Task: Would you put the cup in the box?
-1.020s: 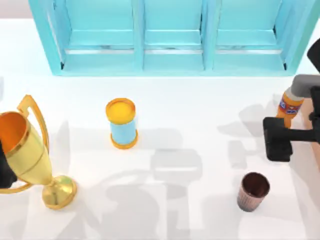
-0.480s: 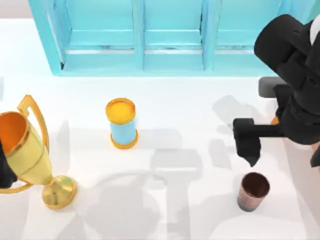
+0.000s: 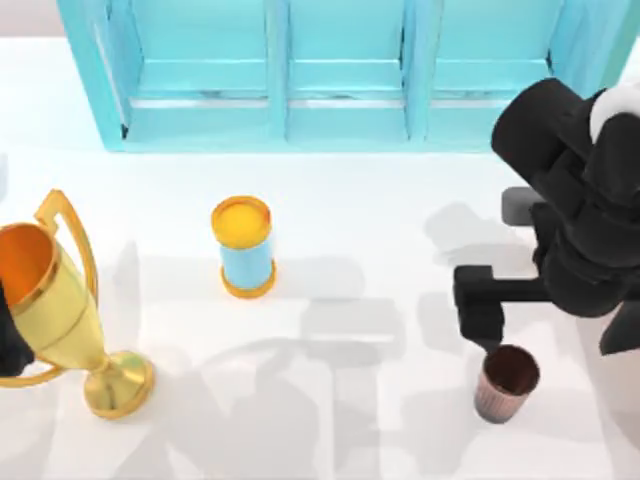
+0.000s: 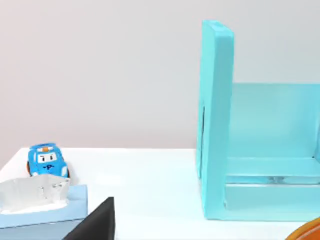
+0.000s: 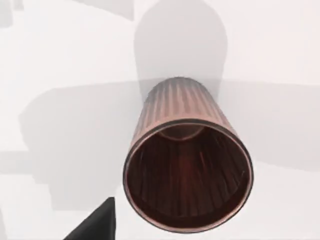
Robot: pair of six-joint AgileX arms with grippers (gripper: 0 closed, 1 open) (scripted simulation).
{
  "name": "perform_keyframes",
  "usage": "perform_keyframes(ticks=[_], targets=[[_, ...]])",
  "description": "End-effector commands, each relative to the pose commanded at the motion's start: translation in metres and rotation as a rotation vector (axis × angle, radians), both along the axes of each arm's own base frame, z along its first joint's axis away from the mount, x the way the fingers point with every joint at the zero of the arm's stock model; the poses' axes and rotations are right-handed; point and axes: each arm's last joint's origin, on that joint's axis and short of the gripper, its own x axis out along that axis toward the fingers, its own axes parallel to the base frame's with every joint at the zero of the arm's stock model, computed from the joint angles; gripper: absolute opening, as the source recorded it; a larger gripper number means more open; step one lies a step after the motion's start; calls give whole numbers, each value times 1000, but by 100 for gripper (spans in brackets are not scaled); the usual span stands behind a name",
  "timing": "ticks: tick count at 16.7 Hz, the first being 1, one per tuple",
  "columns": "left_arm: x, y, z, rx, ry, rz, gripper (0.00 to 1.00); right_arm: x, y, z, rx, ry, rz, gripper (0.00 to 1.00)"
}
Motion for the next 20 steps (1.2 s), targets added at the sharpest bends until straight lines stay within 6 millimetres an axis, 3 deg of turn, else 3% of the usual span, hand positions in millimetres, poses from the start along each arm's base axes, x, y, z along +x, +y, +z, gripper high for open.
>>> perform_keyframes(ticks=[5, 10, 20], targets=[[0, 0, 0, 0, 0, 0, 100, -3, -1, -52, 1, -2, 0, 100], [0, 0, 0, 0, 0, 0, 100, -4, -1, -58, -1, 1, 0, 100], [0, 0, 0, 0, 0, 0, 100, -4, -1, -58, -1, 1, 0, 25]])
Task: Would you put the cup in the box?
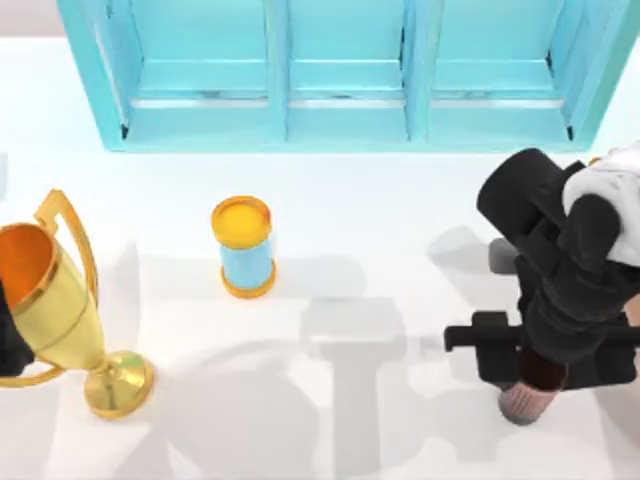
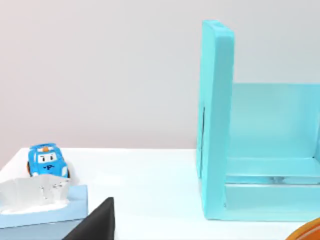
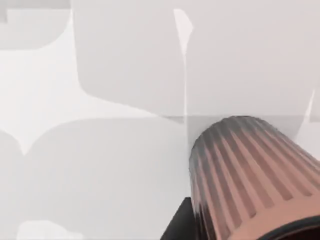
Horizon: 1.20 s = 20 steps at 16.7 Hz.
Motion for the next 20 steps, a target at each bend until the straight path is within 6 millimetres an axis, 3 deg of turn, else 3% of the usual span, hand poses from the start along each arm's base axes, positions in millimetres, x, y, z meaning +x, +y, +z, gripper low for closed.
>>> perform_keyframes(ticks=[3, 4, 14, 17, 20], targets=[[0, 0, 0, 0, 0, 0, 100, 0, 0, 0, 0, 0, 0, 2], [0, 0, 0, 0, 0, 0, 100, 0, 0, 0, 0, 0, 0, 0], [0, 0, 0, 0, 0, 0, 100, 2, -1, 3, 7, -7, 4, 0], [0, 0, 0, 0, 0, 0, 100, 18, -5, 21, 43, -45, 43, 0], [0, 0, 0, 0, 0, 0, 100, 39, -21, 52, 75, -97, 98, 0]])
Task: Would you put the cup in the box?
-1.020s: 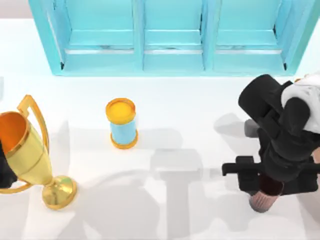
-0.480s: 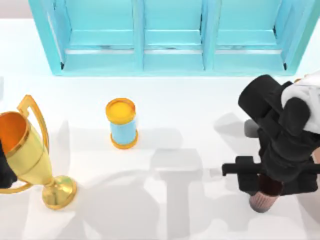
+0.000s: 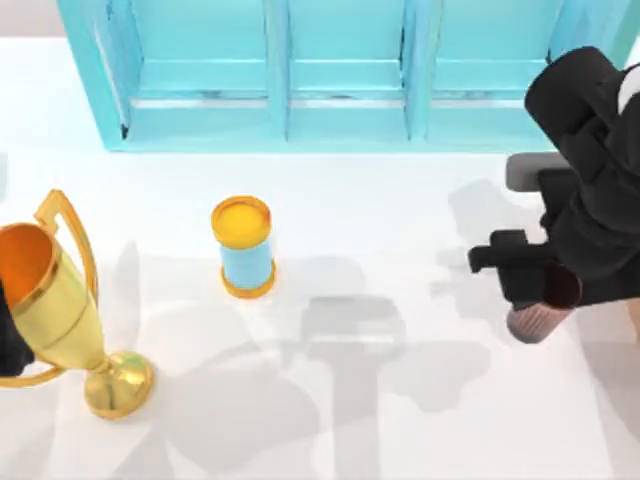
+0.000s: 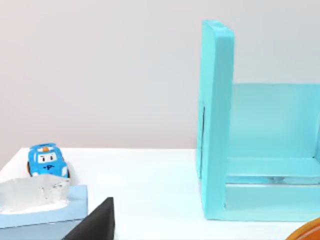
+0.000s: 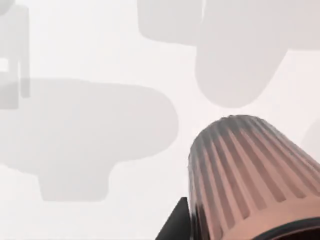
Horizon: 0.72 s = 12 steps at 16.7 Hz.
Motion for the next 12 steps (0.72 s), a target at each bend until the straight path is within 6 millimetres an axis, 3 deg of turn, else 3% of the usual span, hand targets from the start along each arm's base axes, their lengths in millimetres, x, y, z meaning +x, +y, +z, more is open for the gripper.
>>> perform_keyframes(ticks=[3, 6, 12], targets=[[0, 0, 0, 0, 0, 0, 100, 19, -35, 30, -13, -13, 35, 0], [0, 0, 0, 0, 0, 0, 100, 32, -88, 49, -53, 32, 21, 0], [0, 0, 0, 0, 0, 0, 100, 32, -193, 78, -88, 84, -59, 0]])
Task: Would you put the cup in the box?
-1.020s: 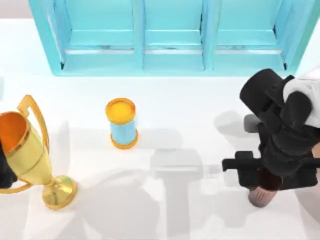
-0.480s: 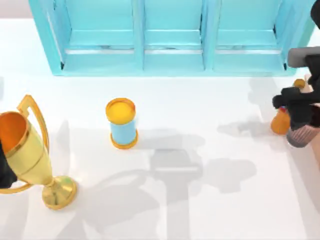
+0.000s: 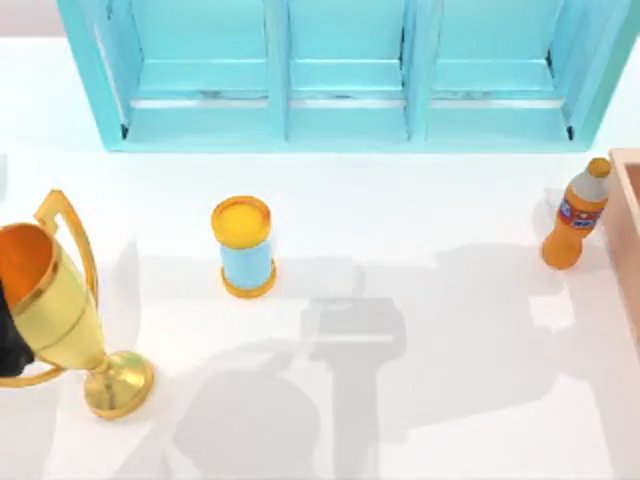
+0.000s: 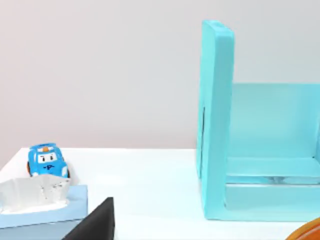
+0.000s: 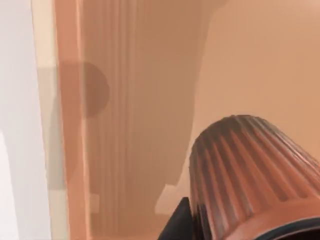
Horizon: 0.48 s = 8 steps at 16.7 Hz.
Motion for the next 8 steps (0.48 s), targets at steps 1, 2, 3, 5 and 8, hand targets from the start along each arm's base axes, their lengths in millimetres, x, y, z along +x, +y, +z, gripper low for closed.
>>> perform_keyframes(ticks=[1, 2, 3, 5, 8], targets=[[0, 0, 0, 0, 0, 0, 100, -2, -12, 4, -2, -11, -14, 0], [0, 0, 0, 0, 0, 0, 100, -3, -22, 8, -5, -23, -26, 0], [0, 0, 0, 0, 0, 0, 100, -4, -29, 10, -7, -33, -34, 0], [0, 0, 0, 0, 0, 0, 100, -5, -33, 12, -8, -42, -40, 0], [0, 0, 0, 0, 0, 0, 100, -5, -32, 12, -8, -42, -39, 0]])
